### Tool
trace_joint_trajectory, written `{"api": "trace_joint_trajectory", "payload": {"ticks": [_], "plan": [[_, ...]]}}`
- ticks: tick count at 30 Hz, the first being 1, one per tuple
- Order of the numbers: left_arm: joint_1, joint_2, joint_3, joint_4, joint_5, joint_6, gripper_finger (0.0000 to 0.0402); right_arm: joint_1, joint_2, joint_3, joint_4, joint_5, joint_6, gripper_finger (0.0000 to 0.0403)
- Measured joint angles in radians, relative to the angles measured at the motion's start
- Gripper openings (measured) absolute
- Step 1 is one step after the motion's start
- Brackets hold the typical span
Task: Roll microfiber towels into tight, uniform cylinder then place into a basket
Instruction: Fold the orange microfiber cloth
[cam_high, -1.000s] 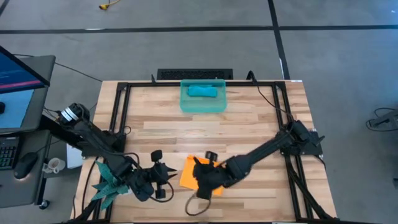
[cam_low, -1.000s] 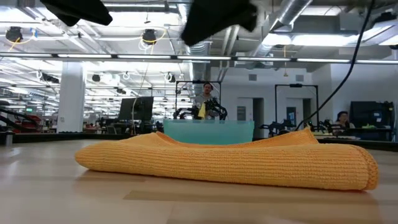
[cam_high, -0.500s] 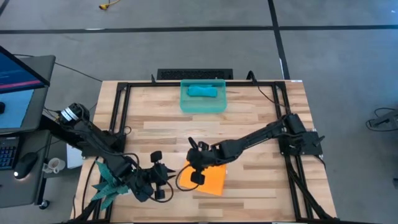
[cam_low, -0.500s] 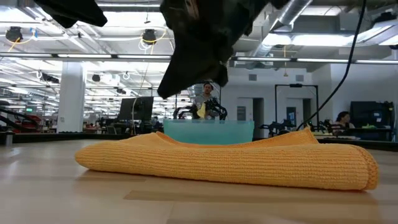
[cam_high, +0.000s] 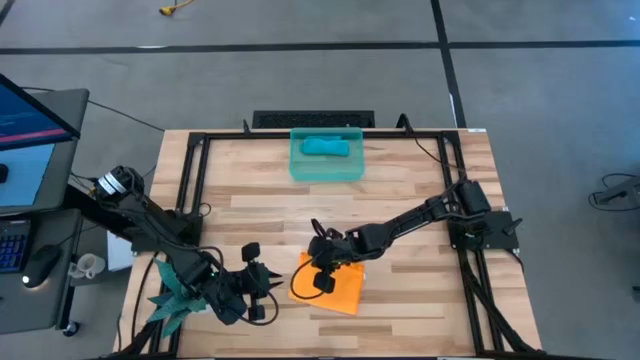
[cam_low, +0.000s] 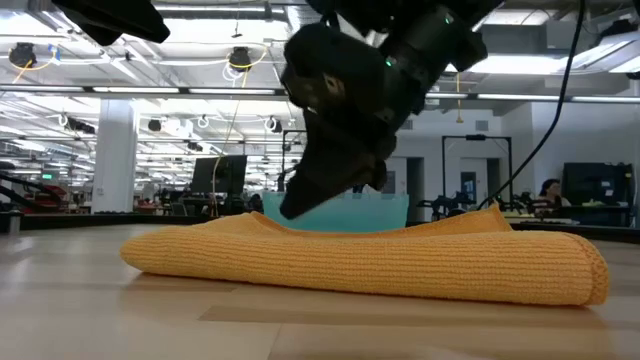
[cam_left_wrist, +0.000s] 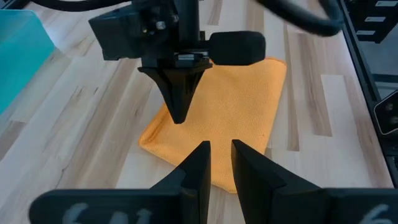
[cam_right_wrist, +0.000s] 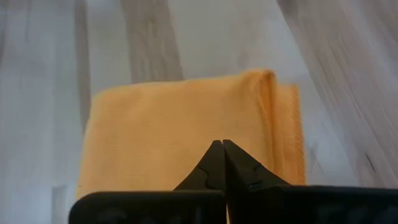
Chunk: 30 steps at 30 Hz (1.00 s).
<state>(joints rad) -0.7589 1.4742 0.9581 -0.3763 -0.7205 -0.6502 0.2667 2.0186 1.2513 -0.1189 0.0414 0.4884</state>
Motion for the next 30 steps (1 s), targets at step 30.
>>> {"api": "trace_joint_trajectory", "payload": {"ticks": [30], "plan": [[0.0,0.0,0.0,0.0,-0.002,-0.001,0.0056,-0.038,-0.007,-0.102,-0.265,0.47,0.627,0.0008]]}}
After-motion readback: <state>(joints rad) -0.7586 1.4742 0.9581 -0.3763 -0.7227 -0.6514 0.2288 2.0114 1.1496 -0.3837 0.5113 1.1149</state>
